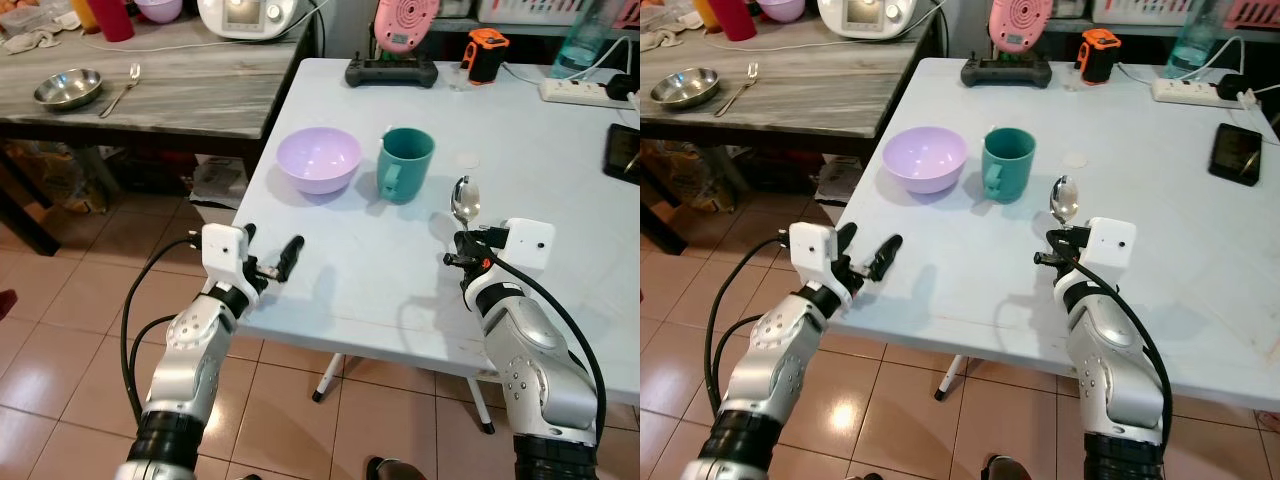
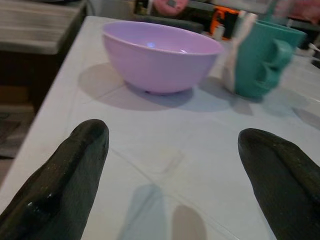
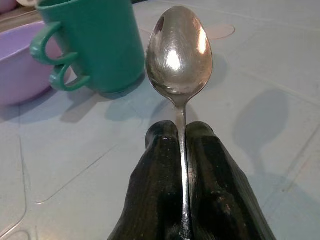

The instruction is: Setting the table

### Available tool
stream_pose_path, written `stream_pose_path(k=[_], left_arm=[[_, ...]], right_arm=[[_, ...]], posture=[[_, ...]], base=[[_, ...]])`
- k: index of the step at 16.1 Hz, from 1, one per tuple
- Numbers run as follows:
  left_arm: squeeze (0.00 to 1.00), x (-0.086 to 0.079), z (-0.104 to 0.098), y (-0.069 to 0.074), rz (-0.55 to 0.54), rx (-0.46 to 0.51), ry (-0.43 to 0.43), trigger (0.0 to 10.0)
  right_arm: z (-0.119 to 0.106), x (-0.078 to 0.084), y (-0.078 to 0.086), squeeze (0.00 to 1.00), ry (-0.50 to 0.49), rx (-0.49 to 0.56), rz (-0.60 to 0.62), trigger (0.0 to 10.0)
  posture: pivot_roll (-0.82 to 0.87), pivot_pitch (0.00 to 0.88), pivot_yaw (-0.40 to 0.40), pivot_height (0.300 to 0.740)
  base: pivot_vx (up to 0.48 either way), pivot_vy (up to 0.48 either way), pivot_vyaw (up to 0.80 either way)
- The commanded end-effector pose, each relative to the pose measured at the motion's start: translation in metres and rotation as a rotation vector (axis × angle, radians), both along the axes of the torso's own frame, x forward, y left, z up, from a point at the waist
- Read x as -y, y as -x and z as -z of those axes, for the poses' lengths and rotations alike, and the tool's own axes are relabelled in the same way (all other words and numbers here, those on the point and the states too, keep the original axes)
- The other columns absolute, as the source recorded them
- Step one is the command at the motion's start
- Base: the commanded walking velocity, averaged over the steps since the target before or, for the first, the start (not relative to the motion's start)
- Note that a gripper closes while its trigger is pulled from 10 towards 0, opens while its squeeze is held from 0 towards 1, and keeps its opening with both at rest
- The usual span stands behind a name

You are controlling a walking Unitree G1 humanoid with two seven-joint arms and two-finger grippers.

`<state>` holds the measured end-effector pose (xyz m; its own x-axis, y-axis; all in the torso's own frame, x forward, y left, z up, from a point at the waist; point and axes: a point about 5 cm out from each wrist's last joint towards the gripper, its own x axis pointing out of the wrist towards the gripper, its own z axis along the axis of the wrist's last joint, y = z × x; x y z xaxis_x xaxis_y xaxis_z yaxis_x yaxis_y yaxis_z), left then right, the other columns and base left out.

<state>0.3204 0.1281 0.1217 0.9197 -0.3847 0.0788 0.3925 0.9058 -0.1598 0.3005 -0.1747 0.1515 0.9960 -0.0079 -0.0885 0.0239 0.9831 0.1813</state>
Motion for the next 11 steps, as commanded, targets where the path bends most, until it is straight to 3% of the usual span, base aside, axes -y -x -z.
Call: stream_pose_path(k=[1,3,6,11], left_arm=[[0.00,-0.0028,-0.0012,-0.0042,-0.028,-0.004,0.007,10.0],[0.00,-0.0021,-0.0014,-0.0058,-0.026,-0.006,0.007,10.0],[0.00,0.0006,-0.0021,-0.0072,-0.024,-0.003,0.015,10.0],[0.00,0.0022,-0.0024,-0.0093,-0.030,0.003,0.016,10.0]], right_arm=[[-0.0035,-0.0046,0.0030,0.00,0.019,0.030,-0.012,10.0],[-0.0047,-0.0072,0.0032,0.00,0.025,0.047,-0.020,10.0],[-0.0045,-0.0075,0.0043,0.00,0.024,0.056,-0.019,10.0],[-0.0054,-0.0131,0.0022,0.00,0.050,0.087,-0.040,10.0]], posture=[[-0.29,0.157,0.054,0.740],[-0.29,0.157,0.054,0.740],[-0.29,0.156,0.053,0.740],[-0.27,0.140,0.051,0.740]], base=[[0.000,0.000,-0.73],[0.000,0.000,-0.72],[0.000,0.327,-0.56],[0.000,0.376,0.00]])
